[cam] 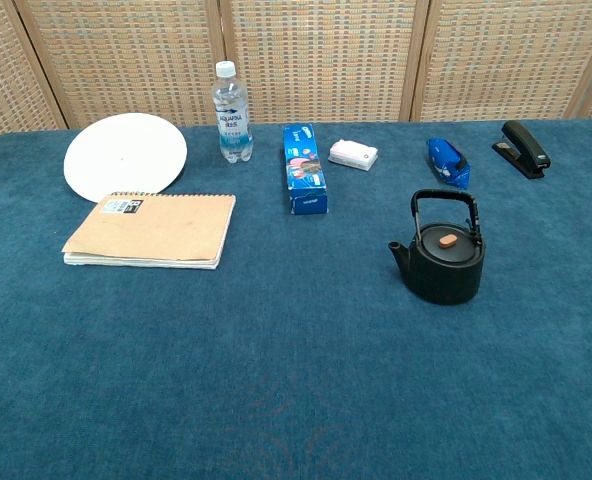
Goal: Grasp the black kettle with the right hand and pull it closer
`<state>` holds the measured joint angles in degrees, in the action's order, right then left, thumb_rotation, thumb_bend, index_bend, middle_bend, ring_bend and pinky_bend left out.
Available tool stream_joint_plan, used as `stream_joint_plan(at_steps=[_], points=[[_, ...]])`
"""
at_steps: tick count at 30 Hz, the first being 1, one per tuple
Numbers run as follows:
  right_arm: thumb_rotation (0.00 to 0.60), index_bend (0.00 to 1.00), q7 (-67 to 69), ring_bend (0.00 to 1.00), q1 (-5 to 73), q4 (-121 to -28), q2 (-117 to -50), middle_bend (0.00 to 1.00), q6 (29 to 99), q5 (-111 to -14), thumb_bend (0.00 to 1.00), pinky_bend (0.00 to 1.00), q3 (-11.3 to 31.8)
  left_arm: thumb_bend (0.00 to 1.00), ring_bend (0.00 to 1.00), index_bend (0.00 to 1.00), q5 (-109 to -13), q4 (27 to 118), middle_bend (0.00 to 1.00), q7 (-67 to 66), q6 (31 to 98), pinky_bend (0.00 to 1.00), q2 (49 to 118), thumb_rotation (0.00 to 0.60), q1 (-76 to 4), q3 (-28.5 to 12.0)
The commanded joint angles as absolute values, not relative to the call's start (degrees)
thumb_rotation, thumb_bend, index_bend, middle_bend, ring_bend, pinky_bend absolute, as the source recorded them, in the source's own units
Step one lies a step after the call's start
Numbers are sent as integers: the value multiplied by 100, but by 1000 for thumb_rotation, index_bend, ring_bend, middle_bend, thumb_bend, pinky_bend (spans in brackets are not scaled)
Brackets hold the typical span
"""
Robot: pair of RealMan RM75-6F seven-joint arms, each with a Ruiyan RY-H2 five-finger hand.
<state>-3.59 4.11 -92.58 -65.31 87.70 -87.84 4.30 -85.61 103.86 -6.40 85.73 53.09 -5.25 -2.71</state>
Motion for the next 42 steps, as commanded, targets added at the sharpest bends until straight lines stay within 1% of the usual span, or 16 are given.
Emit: stream_joint_plan(at_steps=[1,7,10,15,17,20,26,30,31,32,34,36,39,42], points=[[600,0,-347,0,423,-9266,-6530,0,8736,-8800,0,0,412,0,0,0,-8576,10385,0,-648,8575,0,5311,600,-523,-265],[600,0,-280,0,513,-9351,-6516,0,8548,-8866,0,0,353,0,0,0,-8546,10374,0,-628,8533,0,5311,600,-544,-279],[600,0,-141,0,852,-9589,-6373,0,8090,-8937,0,0,422,0,0,0,-8432,10340,0,-620,8404,0,5327,600,-604,-311],[600,0,70,0,1694,-10033,-5994,0,6921,-8724,0,0,752,0,0,0,-8275,10296,0,-635,8235,0,5355,600,-677,-342],[600,0,408,0,2247,-10262,-5849,0,6117,-8451,0,0,989,0,0,0,-8179,10274,0,-645,8173,0,5368,600,-712,-376],[600,0,804,0,2812,-10306,-5772,0,5294,-8095,0,0,1235,0,0,0,-8078,10254,0,-651,8112,0,5378,600,-738,-401],[600,0,1439,0,3775,-9921,-6020,0,3971,-7385,0,0,1599,0,0,0,-7913,10179,0,-608,7999,0,5388,600,-773,-429],[600,0,1854,0,4423,-9417,-6357,0,3019,-6926,11,0,1733,0,0,0,-7799,10119,0,-529,7961,0,5387,600,-779,-461],[600,0,1913,0,4525,-9310,-6430,0,2879,-6864,43,0,1743,0,0,0,-7787,10110,0,-521,7951,0,5386,600,-783,-464],[600,0,1982,0,4626,-9205,-6504,0,2738,-6799,122,0,1751,0,0,0,-7777,10102,0,-512,7940,0,5386,600,-789,-467],[600,0,2117,0,4806,-9010,-6667,0,2487,-6646,325,0,1770,0,0,0,-7751,10089,0,-500,7915,0,5388,600,-801,-473],[600,0,2150,0,4923,-8840,-6788,0,2375,-6557,434,0,1767,0,0,0,-7735,10083,0,-493,7897,0,5388,600,-811,-479],[600,0,2111,0,5115,-8492,-7004,0,2238,-6350,545,0,1716,0,0,0,-7704,10071,0,-484,7864,0,5394,600,-831,-489],[600,8,2039,0,5244,-8276,-7111,0,2139,-6154,606,0,1641,0,0,0,-7684,10060,0,-478,7842,0,5397,600,-845,-497]])
